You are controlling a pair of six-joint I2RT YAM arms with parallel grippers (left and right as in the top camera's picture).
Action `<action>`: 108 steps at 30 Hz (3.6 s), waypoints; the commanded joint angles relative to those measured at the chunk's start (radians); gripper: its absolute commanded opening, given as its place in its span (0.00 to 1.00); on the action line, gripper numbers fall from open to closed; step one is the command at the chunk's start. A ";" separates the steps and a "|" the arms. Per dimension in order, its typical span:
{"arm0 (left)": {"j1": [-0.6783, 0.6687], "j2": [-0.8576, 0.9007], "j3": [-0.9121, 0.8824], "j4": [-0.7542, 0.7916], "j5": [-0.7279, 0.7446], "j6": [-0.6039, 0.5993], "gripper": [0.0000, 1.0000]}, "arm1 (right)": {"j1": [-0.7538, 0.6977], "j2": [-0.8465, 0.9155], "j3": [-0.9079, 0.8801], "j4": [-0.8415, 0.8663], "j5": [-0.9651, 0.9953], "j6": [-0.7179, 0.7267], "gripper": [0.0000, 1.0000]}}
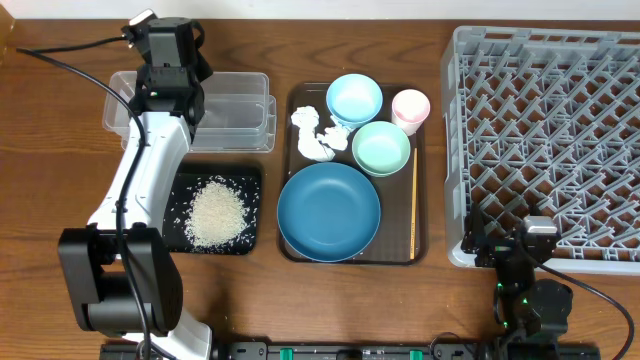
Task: Sort waste into correct bins and load items into the dishwasher rack
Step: 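Release the wrapper into the container and return to the tray, then grasp a piece of crumpled white tissue with the left gripper, then carry the tissue to the clear container and release it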
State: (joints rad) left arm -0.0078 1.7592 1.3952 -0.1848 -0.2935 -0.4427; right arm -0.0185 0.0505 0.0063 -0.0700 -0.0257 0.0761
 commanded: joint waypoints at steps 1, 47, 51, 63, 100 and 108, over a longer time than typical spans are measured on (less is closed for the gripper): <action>-0.011 -0.017 -0.004 -0.013 0.025 -0.024 0.58 | -0.011 -0.003 -0.001 -0.004 0.003 0.013 0.99; -0.437 0.271 -0.004 -0.190 0.417 0.231 0.66 | -0.011 -0.003 -0.001 -0.004 0.003 0.013 0.99; -0.441 0.288 -0.004 -0.158 0.417 0.303 0.66 | -0.011 -0.003 -0.001 -0.004 0.003 0.013 0.99; -0.444 0.353 -0.004 -0.078 0.413 0.319 0.62 | -0.011 -0.003 -0.001 -0.004 0.003 0.013 0.99; -0.151 -0.076 -0.004 -0.092 0.069 0.299 0.15 | -0.011 -0.003 -0.001 -0.004 0.003 0.013 0.99; -0.011 0.053 -0.004 -0.047 0.072 0.296 0.81 | -0.011 -0.003 -0.001 -0.004 0.003 0.013 0.99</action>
State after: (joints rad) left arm -0.0376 1.7882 1.3861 -0.2249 -0.2073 -0.1375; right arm -0.0185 0.0505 0.0063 -0.0700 -0.0261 0.0765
